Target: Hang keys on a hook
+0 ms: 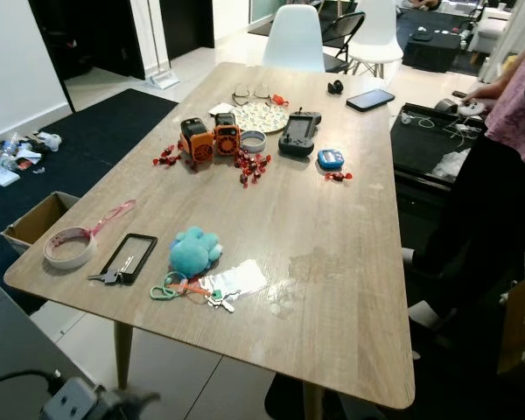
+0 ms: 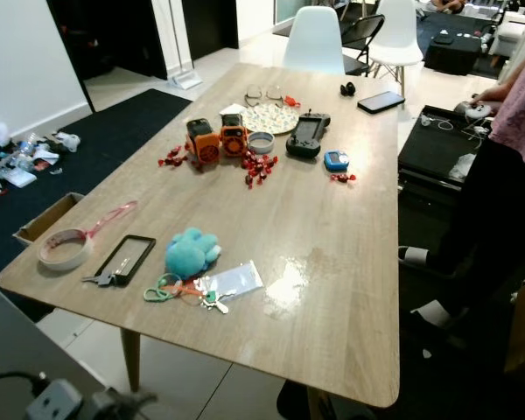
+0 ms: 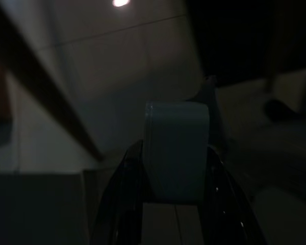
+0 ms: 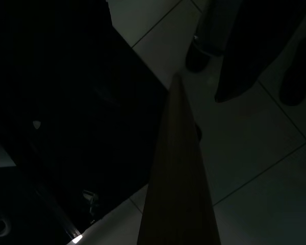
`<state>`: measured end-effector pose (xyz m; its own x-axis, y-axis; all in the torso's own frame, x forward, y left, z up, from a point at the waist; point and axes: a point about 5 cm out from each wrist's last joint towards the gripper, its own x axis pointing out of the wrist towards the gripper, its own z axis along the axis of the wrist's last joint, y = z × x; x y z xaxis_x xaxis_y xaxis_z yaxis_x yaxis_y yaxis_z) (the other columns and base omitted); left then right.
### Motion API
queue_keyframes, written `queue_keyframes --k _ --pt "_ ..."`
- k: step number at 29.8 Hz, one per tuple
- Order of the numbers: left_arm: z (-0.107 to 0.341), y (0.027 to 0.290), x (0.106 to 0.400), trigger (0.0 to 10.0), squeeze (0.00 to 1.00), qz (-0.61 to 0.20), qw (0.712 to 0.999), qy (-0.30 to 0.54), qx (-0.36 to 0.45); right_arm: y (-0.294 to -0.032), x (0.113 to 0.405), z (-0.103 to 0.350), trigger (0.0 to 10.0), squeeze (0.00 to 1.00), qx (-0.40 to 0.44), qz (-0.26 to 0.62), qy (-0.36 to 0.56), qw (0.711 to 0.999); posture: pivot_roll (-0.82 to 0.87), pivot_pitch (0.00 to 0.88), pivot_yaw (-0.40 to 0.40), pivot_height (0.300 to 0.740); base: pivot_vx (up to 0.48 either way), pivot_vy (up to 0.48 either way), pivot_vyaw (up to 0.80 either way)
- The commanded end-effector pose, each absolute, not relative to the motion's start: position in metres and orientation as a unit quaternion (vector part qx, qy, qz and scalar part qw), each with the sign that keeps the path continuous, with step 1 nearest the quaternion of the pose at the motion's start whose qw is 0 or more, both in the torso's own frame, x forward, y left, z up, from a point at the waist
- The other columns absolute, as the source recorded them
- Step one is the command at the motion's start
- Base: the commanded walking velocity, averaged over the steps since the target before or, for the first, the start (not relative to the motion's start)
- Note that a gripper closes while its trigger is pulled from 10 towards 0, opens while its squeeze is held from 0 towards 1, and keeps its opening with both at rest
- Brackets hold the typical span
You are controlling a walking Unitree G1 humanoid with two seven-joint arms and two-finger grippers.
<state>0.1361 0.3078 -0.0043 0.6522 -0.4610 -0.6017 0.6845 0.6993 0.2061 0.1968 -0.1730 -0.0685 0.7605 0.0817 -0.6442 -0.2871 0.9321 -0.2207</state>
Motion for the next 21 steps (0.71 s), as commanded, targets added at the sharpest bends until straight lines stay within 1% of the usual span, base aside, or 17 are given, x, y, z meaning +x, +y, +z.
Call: queue_keyframes --k 1,2,4,5,6,7,8,9,10,13,14,18,20,21 --pt "-0.002 0.309 0.132 10.0 0.00 -0.357 0.867 0.267 0.225 -0.174 0.192 -0.071 10.0 0.00 -0.153 0.099 0.340 0.923 0.03 0.071 0.004 0.740 0.000 0.000 0.00" --pt "0.000 0.307 0.129 10.0 0.00 -0.389 0.850 0.270 0.232 -0.174 0.192 -0.071 10.0 0.00 -0.153 0.100 0.341 0.922 0.03 0.073 0.005 0.740 0.000 0.000 0.00" --pt "0.000 0.307 0.129 10.0 0.00 -0.389 0.850 0.270 0.232 -0.174 0.192 -0.071 10.0 0.00 -0.153 0.100 0.341 0.922 0.03 0.073 0.005 0.740 0.000 0.000 0.00" --pt "0.001 0.305 0.128 10.0 0.00 -0.406 0.842 0.270 0.232 -0.174 0.192 -0.071 10.0 0.00 -0.153 0.100 0.341 0.922 0.03 0.073 0.006 0.740 0.000 0.000 0.00" --pt "0.007 0.300 0.127 10.0 0.00 -0.447 0.823 0.264 0.228 -0.175 0.192 -0.071 10.0 0.00 -0.153 0.099 0.340 0.923 0.03 0.074 0.007 0.740 0.000 0.000 0.00" --pt "0.009 0.297 0.126 10.0 0.00 -0.470 0.812 0.261 0.227 -0.175 0.192 -0.071 10.0 0.00 -0.153 0.098 0.340 0.923 0.03 0.074 0.007 0.740 0.000 0.000 0.00" --pt "0.010 0.294 0.125 10.0 0.00 -0.484 0.805 0.258 0.226 -0.175 0.192 -0.071 10.0 0.00 -0.153 0.098 0.340 0.923 0.03 0.073 0.009 0.740 0.000 0.000 0.00" --pt "0.010 0.294 0.125 10.0 0.00 -0.484 0.805 0.258 0.226 -0.175 0.192 -0.071 10.0 0.00 -0.153 0.098 0.340 0.923 0.03 0.073 0.009 0.740 0.000 0.000 0.00" --pt "0.012 0.290 0.124 10.0 0.00 -0.506 0.794 0.253 0.221 -0.175 0.192 -0.071 10.0 0.00 -0.153 0.097 0.340 0.923 0.02 0.071 0.010 0.740 0.000 0.000 0.00" --pt "0.018 0.287 0.125 10.0 0.00 -0.520 0.793 0.244 0.203 -0.176 0.192 -0.071 10.0 0.00 -0.153 0.097 0.340 0.923 0.02 0.071 0.012 0.740 0.000 0.000 0.00" --pt "0.025 0.285 0.127 10.0 0.00 -0.523 0.798 0.232 0.189 -0.176 0.192 -0.071 10.0 0.00 -0.153 0.096 0.340 0.923 0.02 0.071 0.012 0.740 0.000 0.000 0.00" --pt "0.038 0.282 0.130 10.0 0.00 -0.532 0.801 0.213 0.173 -0.178 0.192 -0.071 10.0 0.00 -0.153 0.095 0.340 0.923 0.02 0.071 0.010 0.740 0.000 0.000 0.00" --pt "0.065 0.276 0.137 10.0 0.00 -0.562 0.789 0.189 0.162 -0.178 0.192 -0.071 10.0 0.00 -0.155 0.097 0.340 0.923 0.03 0.071 0.005 0.740 0.000 0.000 0.00" --pt "0.065 0.276 0.137 10.0 0.00 -0.562 0.789 0.189 0.162 -0.178 0.192 -0.071 10.0 0.00 -0.155 0.097 0.340 0.923 0.03 0.071 0.005 0.740 0.000 0.000 0.00"
